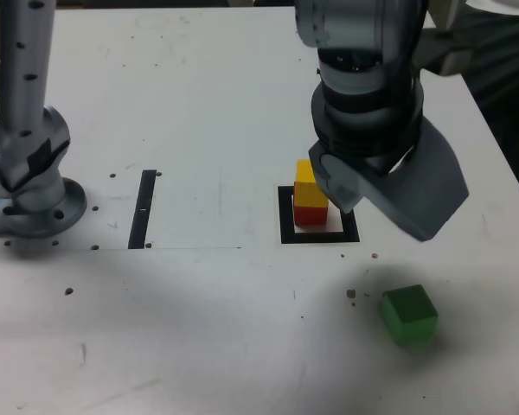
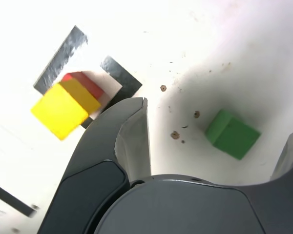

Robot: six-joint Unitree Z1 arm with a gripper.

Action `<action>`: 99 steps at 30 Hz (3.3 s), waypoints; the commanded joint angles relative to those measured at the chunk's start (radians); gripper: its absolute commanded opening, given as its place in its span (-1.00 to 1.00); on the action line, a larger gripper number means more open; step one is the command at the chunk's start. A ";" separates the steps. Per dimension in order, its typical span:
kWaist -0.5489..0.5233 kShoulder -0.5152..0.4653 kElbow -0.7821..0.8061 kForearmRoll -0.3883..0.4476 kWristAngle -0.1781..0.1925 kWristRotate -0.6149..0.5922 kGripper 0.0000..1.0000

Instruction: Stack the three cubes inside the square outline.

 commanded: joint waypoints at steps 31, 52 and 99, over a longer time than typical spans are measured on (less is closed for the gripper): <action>-0.083 0.273 -0.235 0.096 -0.058 0.357 0.95; -0.089 0.356 -0.323 0.150 -0.026 0.286 -0.28; 0.047 -0.066 -0.069 0.265 0.032 0.048 -0.30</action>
